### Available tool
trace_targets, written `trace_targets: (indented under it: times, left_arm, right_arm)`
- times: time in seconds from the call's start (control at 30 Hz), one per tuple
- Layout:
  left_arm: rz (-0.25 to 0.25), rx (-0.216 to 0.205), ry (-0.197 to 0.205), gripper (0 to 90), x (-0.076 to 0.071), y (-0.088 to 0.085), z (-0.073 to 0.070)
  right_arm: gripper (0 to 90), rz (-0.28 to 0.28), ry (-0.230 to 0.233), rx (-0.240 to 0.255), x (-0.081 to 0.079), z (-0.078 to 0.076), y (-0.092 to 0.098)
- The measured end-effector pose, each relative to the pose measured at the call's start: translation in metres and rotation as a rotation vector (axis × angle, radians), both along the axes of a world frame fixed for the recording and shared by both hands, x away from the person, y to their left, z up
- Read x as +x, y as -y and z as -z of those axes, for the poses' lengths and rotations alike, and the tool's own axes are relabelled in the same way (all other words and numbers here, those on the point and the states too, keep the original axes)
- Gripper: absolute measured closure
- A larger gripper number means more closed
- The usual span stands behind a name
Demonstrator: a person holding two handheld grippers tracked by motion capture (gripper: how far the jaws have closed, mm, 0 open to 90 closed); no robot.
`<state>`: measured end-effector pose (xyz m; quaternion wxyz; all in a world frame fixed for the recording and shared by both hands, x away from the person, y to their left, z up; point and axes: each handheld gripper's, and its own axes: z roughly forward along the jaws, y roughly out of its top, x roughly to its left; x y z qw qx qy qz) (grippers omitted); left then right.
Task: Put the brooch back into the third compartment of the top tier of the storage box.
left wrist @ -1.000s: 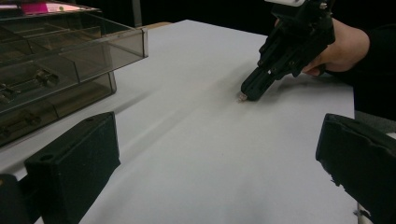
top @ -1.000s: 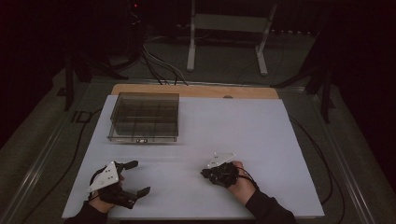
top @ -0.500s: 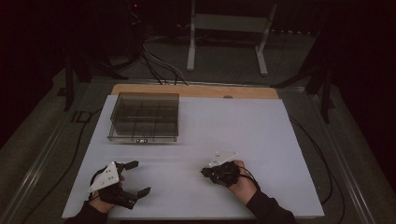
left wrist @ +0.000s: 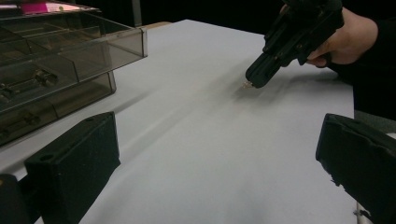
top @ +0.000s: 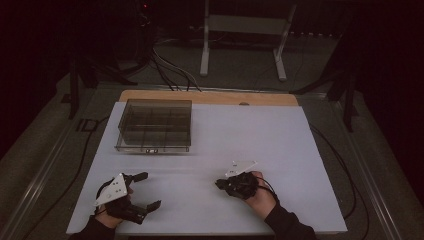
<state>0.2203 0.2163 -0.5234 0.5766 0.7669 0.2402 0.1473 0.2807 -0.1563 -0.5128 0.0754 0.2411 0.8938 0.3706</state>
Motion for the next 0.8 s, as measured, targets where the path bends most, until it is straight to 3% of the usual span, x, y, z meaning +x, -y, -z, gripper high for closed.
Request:
trace_targets:
  times: [0.8]
  left_arm:
    - [-0.001, -0.001, 0.005, 0.6, -0.001, 0.0, -0.001]
  right_arm:
    - [85.4, 0.001, 0.008, 0.019, 0.0, -0.02, -0.002]
